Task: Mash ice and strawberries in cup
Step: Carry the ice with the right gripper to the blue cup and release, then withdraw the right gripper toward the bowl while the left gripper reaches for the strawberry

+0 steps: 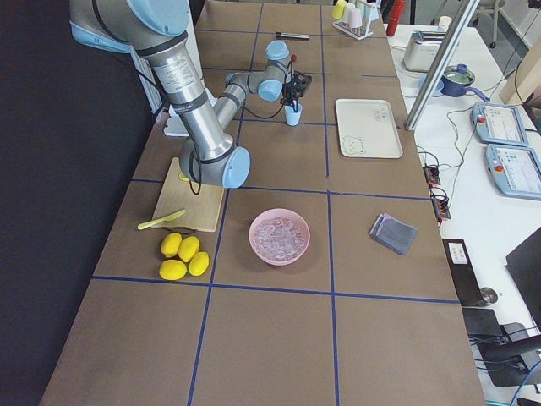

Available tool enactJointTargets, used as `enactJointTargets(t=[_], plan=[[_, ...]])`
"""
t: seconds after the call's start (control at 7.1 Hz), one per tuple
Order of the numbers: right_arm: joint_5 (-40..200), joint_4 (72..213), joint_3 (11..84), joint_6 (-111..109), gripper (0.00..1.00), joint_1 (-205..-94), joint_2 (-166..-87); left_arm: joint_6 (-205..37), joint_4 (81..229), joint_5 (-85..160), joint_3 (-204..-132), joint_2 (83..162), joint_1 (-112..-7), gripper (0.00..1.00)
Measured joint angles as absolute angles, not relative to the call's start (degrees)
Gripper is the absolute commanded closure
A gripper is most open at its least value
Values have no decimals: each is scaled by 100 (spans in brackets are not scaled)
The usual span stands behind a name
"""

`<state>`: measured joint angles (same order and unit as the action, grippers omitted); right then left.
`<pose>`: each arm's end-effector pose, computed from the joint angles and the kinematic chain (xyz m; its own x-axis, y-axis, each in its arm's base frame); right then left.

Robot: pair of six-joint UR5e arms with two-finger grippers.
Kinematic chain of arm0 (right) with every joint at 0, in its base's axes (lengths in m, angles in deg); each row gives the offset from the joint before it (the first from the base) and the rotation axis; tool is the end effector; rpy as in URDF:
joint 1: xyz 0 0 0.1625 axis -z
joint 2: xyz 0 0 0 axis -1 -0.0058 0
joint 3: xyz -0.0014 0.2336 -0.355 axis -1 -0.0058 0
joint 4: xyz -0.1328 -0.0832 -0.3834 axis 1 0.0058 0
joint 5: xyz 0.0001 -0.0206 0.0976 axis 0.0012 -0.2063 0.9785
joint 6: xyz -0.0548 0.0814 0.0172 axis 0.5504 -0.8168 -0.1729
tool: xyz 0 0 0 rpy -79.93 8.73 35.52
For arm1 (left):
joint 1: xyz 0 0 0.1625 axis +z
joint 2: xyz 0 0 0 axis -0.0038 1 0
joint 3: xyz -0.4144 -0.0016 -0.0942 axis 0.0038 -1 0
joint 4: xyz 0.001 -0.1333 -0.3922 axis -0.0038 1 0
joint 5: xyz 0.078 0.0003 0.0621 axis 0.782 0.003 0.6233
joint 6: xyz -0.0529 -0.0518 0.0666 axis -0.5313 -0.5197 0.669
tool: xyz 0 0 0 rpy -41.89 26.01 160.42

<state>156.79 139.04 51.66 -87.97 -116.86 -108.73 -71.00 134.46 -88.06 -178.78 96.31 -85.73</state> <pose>-0.5443 -0.4104 0.1782 0.3332 0.4279 0.8402 -0.4039 0.8700 -0.2828 -0.0145 -0.4534 0.5848 0.5344 0.1704 -0.8279 -0.0597 0.9846 0.1642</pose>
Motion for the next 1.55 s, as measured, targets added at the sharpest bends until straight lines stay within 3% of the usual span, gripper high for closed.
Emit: enactJointTargets(t=[0.28, 1.13, 1.55], plan=[[15680, 13901, 5150, -8782, 1, -11669, -10863, -7095, 13446, -8806, -17842, 9631, -8573, 0], [15966, 13941, 5478, -8757, 1, -11896, -11021, -7104, 13446, -8781, -17776, 9652, -8399, 0], [17682, 13963, 6928, -7865, 1, -13407, -12738, -8192, 13745, -8476, -17762, 9996, -7652, 1]])
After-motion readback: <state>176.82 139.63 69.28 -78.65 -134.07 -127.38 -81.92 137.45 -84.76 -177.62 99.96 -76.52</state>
